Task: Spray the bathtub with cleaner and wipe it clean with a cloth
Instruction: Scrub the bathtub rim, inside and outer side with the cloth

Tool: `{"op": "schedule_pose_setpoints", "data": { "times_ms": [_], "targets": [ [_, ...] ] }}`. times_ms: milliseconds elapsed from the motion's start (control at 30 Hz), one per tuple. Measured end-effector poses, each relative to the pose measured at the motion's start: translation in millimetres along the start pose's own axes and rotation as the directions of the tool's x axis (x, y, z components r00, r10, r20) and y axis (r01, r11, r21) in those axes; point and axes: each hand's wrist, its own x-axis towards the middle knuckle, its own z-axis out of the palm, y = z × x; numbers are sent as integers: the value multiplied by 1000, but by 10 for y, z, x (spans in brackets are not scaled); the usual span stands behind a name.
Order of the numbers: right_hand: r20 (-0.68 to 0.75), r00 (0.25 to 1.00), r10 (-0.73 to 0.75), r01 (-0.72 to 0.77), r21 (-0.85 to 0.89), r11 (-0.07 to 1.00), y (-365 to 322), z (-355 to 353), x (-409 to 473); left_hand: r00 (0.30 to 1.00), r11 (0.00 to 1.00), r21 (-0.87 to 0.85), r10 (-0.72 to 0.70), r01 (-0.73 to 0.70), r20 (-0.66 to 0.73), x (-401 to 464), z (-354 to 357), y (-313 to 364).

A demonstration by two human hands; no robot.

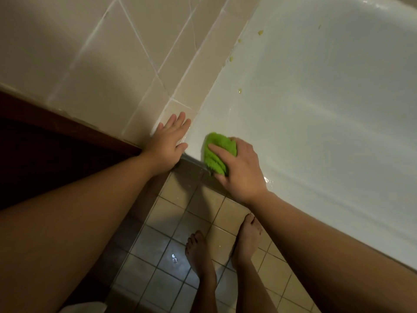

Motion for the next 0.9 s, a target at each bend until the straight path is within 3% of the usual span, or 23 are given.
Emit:
{"op": "schedule_pose_setpoints", "data": {
  "times_ms": [100,233,333,533,667,733,900],
  "targets": [
    [28,998,-56,56,-6,998,165,-75,-167,1000,1000,19,-11,12,-7,5,26,0],
    [-37,993,108,-106,56,993,229,-124,232,1000,1000,28,-5,5,7,99,10,11],
    [-116,981,153,-149,39,988,130,-67,840,999,999,43,18,-19,30,244,-52,17],
    [-131,991,33,-21,94,995,110,24,912,1000,996,83,14,-14,3,425,-26,44],
    [-147,944,295,-254,245,936,289,-12,1051,999,988,150,37,-33,-23,502,-22,70],
    [-186,917,354,-304,249,919,346,-77,1375,999,981,192,31,-22,-43,547,-13,114],
    [-187,975,123,-105,105,989,430,-164,1752,996,962,268,-35,55,-78,595,50,202]
  ]
}}
